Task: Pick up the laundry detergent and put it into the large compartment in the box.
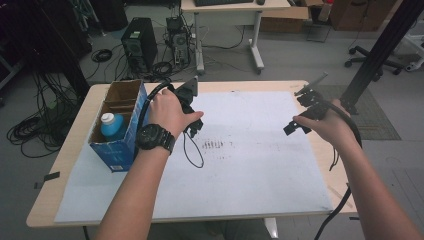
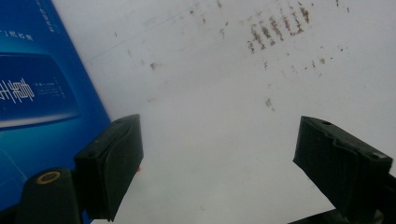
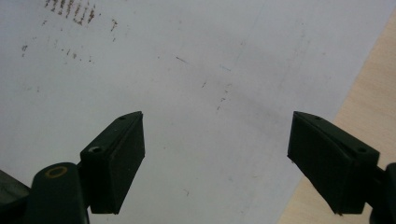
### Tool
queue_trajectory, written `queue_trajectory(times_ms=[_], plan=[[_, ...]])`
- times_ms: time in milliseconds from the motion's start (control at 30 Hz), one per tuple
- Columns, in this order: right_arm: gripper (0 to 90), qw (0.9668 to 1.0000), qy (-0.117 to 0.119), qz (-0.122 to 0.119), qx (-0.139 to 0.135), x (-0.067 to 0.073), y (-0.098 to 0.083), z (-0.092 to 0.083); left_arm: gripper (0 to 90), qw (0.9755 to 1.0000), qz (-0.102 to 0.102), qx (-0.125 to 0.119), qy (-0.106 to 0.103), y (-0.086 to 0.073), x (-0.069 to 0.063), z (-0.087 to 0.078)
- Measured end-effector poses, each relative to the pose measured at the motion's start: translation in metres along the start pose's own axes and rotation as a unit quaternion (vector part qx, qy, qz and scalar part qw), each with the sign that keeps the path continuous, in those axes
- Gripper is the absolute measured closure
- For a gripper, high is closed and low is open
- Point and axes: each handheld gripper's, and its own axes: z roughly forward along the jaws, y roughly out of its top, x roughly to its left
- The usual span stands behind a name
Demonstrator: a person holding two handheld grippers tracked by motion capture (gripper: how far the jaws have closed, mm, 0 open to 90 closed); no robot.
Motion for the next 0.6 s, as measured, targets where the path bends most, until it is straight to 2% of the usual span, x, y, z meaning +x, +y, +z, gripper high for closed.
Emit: queue_trajectory(times_ms=[600], plan=[[19.2,1.0,0.0,-0.001,0.002,0.0015,0.0011,0.0019,15.7,1.0,0.002,0.004,-0.001,0.0008,0.0,0.002]])
